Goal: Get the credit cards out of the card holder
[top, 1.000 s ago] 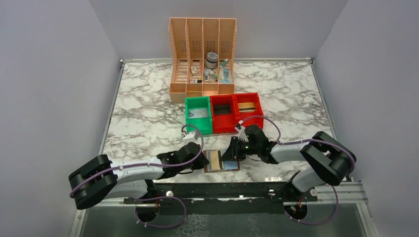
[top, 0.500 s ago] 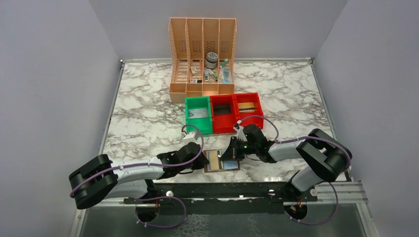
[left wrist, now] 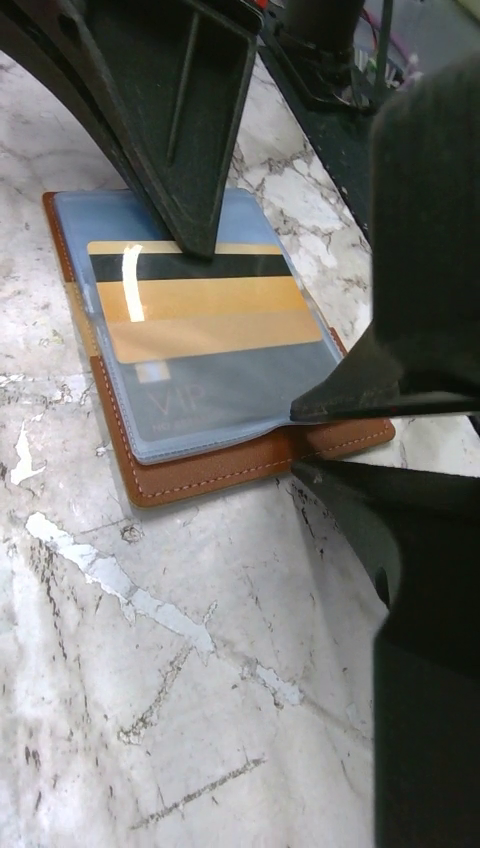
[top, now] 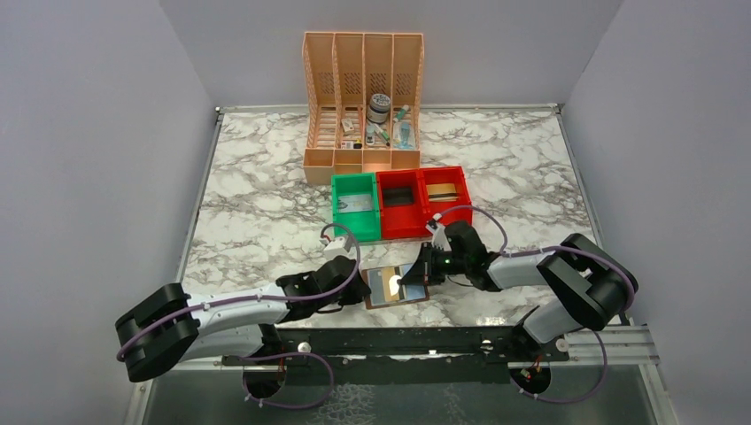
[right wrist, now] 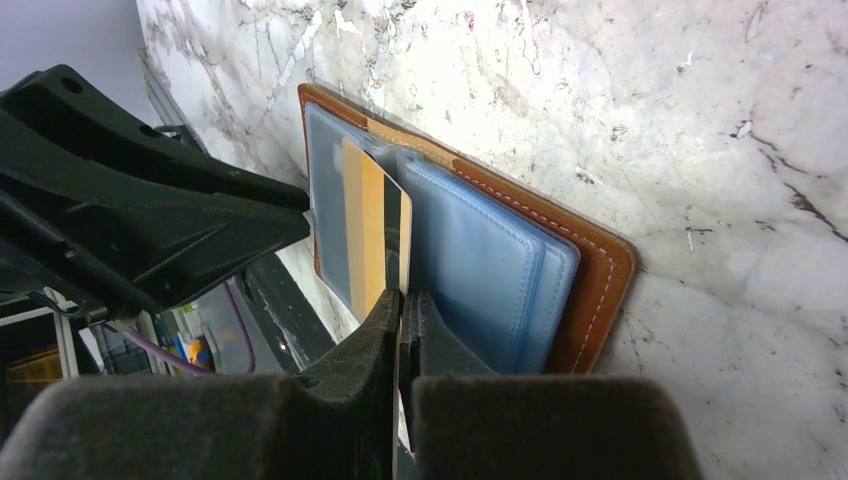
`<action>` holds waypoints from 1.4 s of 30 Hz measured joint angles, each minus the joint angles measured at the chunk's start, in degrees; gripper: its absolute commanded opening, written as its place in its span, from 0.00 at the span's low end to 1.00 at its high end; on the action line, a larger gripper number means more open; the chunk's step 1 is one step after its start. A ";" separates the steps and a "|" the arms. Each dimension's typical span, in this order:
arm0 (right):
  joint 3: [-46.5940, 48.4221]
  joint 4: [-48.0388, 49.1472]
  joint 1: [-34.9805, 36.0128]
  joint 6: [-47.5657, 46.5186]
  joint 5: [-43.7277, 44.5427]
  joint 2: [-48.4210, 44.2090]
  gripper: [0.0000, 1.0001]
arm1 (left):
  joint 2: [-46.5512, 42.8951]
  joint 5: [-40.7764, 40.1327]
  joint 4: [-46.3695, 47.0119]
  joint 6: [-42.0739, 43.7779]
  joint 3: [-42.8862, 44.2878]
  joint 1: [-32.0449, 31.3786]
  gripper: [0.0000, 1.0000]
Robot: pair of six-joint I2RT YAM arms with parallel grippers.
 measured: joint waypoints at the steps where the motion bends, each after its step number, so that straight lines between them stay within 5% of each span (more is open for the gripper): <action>1: -0.02 0.02 -0.04 0.00 -0.15 0.00 0.01 | -0.17 -0.11 -0.24 -0.07 0.00 -0.02 0.34; 5: -0.02 0.02 -0.04 -0.02 -0.37 0.02 0.01 | -1.27 -1.44 -4.46 0.72 1.70 -0.11 0.45; 12: -0.02 0.02 -0.07 -0.02 -0.37 0.00 0.01 | -2.82 -1.40 -3.56 3.56 5.90 -0.11 0.49; 21: -0.85 0.46 -0.07 0.09 -0.39 -0.90 0.06 | 8.02 4.63 6.12 5.11 6.43 -0.11 0.25; 29: -1.51 1.86 -0.09 0.96 -1.14 -1.20 0.24 | 12.15 5.77 8.04 4.42 6.43 -0.11 0.11; 38: -1.68 7.08 -0.09 2.60 -4.11 1.53 0.23 | 11.02 5.70 8.55 3.98 4.76 -0.11 0.10; 42: -1.66 11.65 -0.39 3.78 -6.99 6.03 0.08 | 10.51 5.70 8.83 3.74 4.26 -0.11 0.10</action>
